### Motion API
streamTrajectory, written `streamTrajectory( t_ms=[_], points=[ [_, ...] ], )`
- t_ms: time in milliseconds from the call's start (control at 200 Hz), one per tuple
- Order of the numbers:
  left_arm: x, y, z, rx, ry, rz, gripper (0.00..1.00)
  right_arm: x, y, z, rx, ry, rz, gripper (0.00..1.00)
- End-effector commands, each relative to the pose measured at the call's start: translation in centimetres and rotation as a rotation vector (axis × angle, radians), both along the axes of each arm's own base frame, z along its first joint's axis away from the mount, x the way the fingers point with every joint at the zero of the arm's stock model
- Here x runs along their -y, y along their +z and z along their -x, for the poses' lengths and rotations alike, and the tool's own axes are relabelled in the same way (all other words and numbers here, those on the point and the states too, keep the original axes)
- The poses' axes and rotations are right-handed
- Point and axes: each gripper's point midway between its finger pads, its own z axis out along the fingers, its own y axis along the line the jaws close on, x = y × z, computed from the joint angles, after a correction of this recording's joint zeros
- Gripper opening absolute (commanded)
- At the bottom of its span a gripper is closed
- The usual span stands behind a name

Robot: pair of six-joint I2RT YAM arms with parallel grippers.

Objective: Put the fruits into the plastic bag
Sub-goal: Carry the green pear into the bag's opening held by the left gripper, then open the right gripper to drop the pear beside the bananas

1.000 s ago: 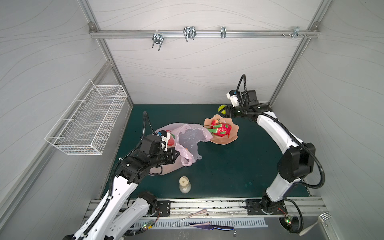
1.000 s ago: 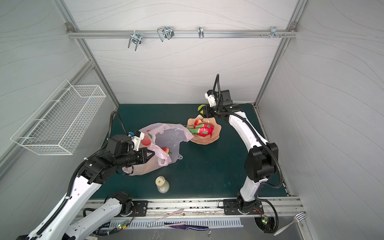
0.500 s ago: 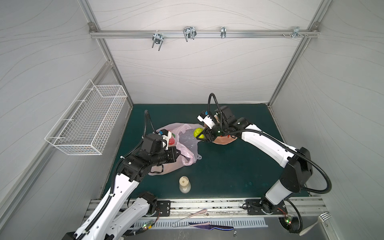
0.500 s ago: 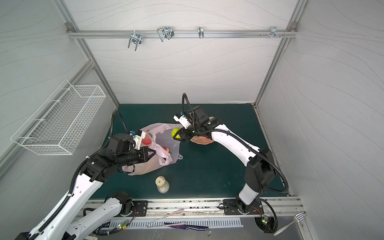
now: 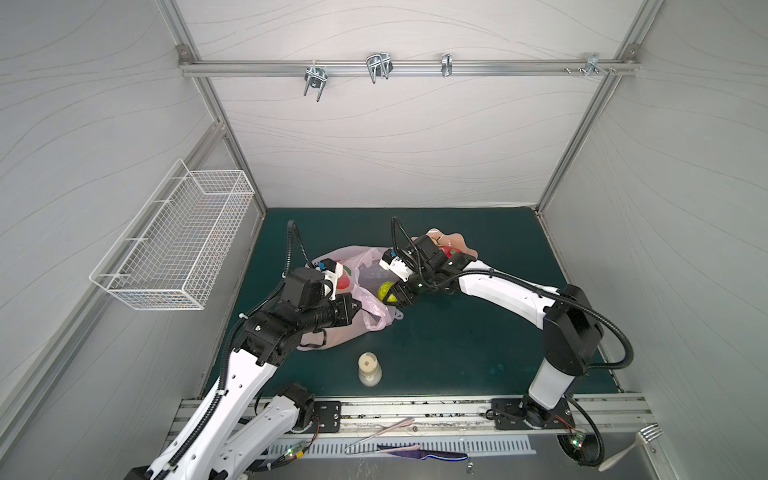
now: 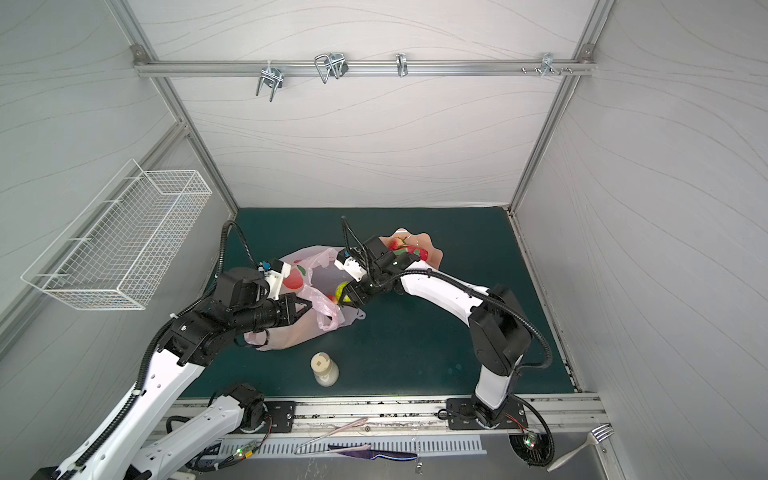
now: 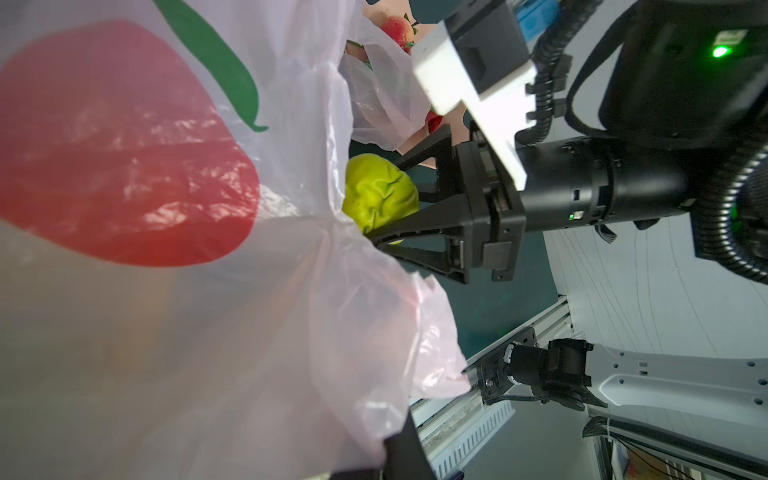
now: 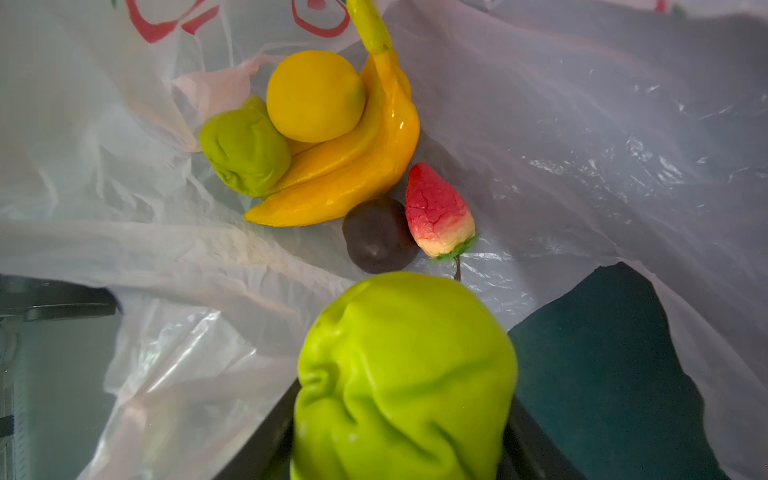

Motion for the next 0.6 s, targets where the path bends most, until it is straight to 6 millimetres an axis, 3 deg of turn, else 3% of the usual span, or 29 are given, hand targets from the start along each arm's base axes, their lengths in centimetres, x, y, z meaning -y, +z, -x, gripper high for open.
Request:
streamTrajectory(
  t_ms=[0,225,595],
  points=[
    [0.2,2.1,-0.3,0.068,-0.011,0.024,0.0,-1.4,-0.2,-0.2,0.011,0.009,-0.019,0.51],
    [0.1,2.2,-0.3,0.072,-0.013,0.009,0.0,-3.6,-1.6,0.4,-0.026,0.039,-0.016,0.51],
    [-0.7,1.5,-0.1,0.062,0.003,-0.038,0.0,-10.7,0.7,1.6,-0.262,0.035,-0.211,0.52]
  ],
)
